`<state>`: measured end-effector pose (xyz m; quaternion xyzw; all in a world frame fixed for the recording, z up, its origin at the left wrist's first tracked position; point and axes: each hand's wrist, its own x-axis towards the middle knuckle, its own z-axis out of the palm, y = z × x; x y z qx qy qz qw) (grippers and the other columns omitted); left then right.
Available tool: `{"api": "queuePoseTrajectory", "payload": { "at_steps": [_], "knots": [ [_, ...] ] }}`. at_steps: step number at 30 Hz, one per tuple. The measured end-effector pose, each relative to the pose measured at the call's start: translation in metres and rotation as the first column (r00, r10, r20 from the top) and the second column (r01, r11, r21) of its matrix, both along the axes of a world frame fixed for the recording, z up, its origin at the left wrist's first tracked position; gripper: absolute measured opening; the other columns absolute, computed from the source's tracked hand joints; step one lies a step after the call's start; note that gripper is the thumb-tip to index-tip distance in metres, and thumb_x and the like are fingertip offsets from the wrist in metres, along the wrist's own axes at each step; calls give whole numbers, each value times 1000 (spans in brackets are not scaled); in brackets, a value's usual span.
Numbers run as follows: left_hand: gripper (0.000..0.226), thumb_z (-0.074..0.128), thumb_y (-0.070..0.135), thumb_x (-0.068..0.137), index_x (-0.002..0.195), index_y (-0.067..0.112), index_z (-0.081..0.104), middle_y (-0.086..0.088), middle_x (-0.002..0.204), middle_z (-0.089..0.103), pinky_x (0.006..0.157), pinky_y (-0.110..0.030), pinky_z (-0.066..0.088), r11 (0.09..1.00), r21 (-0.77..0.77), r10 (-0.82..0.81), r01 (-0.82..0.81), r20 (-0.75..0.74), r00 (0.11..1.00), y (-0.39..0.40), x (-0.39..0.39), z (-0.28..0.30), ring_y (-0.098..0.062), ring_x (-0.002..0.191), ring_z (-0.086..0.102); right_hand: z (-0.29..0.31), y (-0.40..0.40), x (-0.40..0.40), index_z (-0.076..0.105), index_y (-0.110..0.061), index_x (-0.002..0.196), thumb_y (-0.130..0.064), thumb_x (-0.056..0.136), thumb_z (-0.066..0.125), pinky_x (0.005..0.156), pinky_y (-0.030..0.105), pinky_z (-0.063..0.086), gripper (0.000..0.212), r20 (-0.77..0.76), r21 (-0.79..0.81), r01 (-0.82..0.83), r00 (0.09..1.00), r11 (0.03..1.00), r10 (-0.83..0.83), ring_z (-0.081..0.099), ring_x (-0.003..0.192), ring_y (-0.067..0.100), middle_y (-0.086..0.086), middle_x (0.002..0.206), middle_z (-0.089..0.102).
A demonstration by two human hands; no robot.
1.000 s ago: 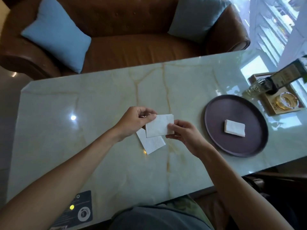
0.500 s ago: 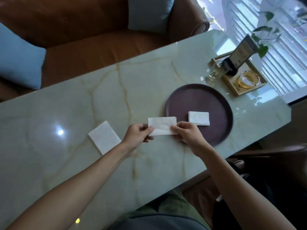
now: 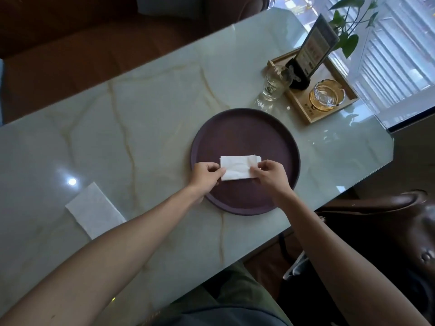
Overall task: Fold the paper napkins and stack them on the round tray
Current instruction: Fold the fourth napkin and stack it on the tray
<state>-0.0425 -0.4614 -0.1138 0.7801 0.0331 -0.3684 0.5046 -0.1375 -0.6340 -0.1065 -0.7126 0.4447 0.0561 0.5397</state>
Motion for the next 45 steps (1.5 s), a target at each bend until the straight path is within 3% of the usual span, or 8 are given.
{"api": "queuePoseTrajectory", "payload": {
  "at_steps": [4,9,15,25,31,36,42,45],
  "knots": [
    [13,73,7,90,101,3,69,-3,77,64,54,-19,50,998,38,41,-40,-19,999,-18,3,-22,-9,61,57,-23,-15,3,70,-9,80,-22,88,69,58,30,47,15,-58,-29,-3,998,1000,1,61,50,2,-2,64,68],
    [14,79,10,85,85,13,66,-9,78,66,67,-34,55,994,93,57,-56,-7,998,-30,6,-40,-17,66,62,-41,-24,3,70,-16,80,-24,89,67,68,36,56,12,-119,-42,-3,993,999,-2,73,73,22,3,78,74],
    [14,80,14,83,90,11,69,-19,91,72,86,-49,60,987,143,71,-71,8,997,-40,8,-50,-25,81,67,-49,-33,10,68,-20,79,-27,87,64,71,37,55,11,-141,-85,-43,990,995,31,70,79,21,-1,81,73],
    [14,81,12,81,84,12,68,-20,82,74,73,-40,59,980,195,43,-41,-6,999,-41,4,-57,-22,69,66,-59,-38,4,67,-19,86,-30,87,66,76,41,60,12,-208,-96,-49,978,994,28,72,81,22,-2,86,72],
    [15,82,21,81,87,13,70,-7,80,75,74,-37,61,963,264,31,-48,67,997,-43,2,-57,-24,76,74,-55,-39,5,64,-22,87,-36,90,60,61,29,40,16,-237,-195,-70,971,978,22,60,74,6,-14,82,64],
    [9,78,19,82,88,14,73,-6,79,76,77,-43,62,960,279,-7,-21,100,995,-42,-1,-57,-26,77,75,-54,-34,6,64,-18,89,-23,92,54,70,33,45,12,-256,-198,-128,964,972,75,63,80,17,-8,87,67],
    [13,78,23,83,91,12,76,-9,81,77,79,-40,62,967,254,-43,20,84,996,-36,4,-55,-25,78,75,-47,-35,7,64,-17,91,-29,94,54,66,33,44,16,-275,-228,-162,957,960,96,63,79,16,-5,89,68],
    [8,76,23,86,84,17,72,-2,68,71,70,-34,60,977,211,-25,5,91,996,-26,9,-49,-14,59,67,-36,-36,11,61,-16,93,-35,95,52,70,34,43,21,-309,-335,-188,948,923,81,60,81,24,-1,92,66]
  ]
}}
